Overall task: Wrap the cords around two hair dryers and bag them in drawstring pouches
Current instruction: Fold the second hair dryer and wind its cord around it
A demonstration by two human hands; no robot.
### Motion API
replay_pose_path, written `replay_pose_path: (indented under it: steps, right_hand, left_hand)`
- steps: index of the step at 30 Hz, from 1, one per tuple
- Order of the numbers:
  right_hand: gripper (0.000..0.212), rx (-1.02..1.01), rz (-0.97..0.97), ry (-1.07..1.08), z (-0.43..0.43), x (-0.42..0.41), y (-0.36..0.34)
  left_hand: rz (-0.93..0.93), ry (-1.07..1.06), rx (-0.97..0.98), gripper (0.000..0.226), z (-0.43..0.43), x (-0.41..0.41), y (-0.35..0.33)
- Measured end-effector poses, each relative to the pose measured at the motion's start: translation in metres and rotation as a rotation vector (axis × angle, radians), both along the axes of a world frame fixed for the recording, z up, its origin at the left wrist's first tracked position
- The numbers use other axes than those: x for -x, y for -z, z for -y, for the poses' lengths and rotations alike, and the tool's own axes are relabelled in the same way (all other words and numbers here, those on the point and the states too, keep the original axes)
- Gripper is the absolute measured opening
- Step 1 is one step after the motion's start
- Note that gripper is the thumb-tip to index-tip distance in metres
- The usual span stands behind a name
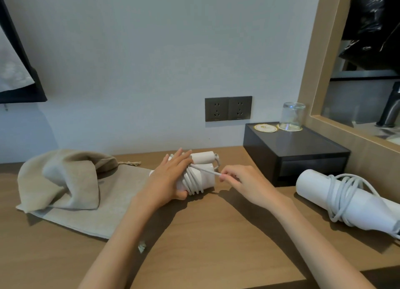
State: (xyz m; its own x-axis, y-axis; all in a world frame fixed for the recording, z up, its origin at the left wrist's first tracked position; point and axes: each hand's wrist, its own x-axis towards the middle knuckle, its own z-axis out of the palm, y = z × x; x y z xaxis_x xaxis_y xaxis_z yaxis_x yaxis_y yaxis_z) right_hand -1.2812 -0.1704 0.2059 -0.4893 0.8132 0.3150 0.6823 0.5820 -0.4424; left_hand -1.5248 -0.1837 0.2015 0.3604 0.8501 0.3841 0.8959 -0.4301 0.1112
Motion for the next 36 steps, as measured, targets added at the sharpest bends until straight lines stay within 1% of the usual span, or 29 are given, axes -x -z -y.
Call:
replay_pose_path:
  steps: [3, 5, 9, 12, 14, 17, 18, 19, 22, 23, 25, 26, 28, 31, 34, 36]
  right_hand:
    - [0.020, 0.066, -0.071, -0.038, -0.005, 0.001, 0.006]
    - [0.019, 0.086, -0.133, -0.033, -0.006, 0.003, 0.008]
    - [0.013, 0.083, -0.220, -0.026, -0.004, 0.007, 0.011]
    - [0.002, 0.101, -0.276, -0.001, -0.002, 0.001, 0.012]
    - [0.003, 0.185, -0.354, 0.001, -0.006, -0.005, 0.010]
    - [0.011, 0.400, -0.591, -0.017, -0.016, -0.006, 0.004]
    - [0.016, 0.450, -0.643, 0.010, -0.021, -0.005, 0.003]
    - [0.019, 0.477, -0.657, 0.055, -0.028, -0.003, 0.002]
    - [0.032, 0.601, -0.597, 0.144, -0.050, 0.009, 0.002]
    - [0.034, 0.675, -0.615, 0.139, -0.056, 0.014, 0.002]
    - [0.031, 0.841, -0.727, 0.082, -0.065, 0.022, 0.005]
    - [0.031, 0.890, -0.775, 0.038, -0.068, 0.025, 0.007]
    - [0.031, 0.881, -0.774, -0.016, -0.071, 0.025, 0.013]
    - [0.032, 0.813, -0.707, -0.044, -0.067, 0.023, 0.018]
    - [0.028, 0.758, -0.724, -0.094, -0.057, 0.023, 0.019]
    - [0.025, 0.739, -0.788, -0.153, -0.052, 0.026, 0.016]
  left_hand:
    - [0.180, 0.086, 0.124, 0.069, 0.009, -0.005, -0.010]
    - [0.281, 0.118, 0.152, 0.059, 0.012, -0.015, -0.014]
    - [0.250, 0.111, 0.003, 0.023, 0.000, -0.044, -0.011]
    - [0.272, 0.087, -0.049, 0.014, -0.009, -0.048, -0.010]
    - [0.293, 0.104, -0.050, 0.014, -0.011, -0.045, -0.008]
    - [0.314, 0.145, -0.076, 0.015, -0.010, -0.041, -0.008]
    - [0.309, 0.151, -0.087, 0.015, -0.010, -0.040, -0.007]
    - [0.302, 0.151, -0.090, 0.014, -0.009, -0.041, -0.007]
    - [0.314, 0.134, -0.094, 0.011, -0.005, -0.041, -0.006]
    - [0.327, 0.125, -0.103, 0.017, -0.004, -0.040, -0.006]
    - [0.336, 0.106, -0.130, 0.029, -0.004, -0.039, -0.003]
    - [0.333, 0.096, -0.141, 0.033, -0.004, -0.039, -0.002]
    - [0.312, 0.081, -0.147, 0.036, -0.005, -0.040, 0.001]
    - [0.288, 0.070, -0.140, 0.041, -0.005, -0.039, 0.004]
    - [0.349, 0.041, -0.162, 0.043, -0.003, -0.032, 0.001]
    - [0.416, 0.019, -0.200, 0.043, -0.001, -0.024, -0.003]
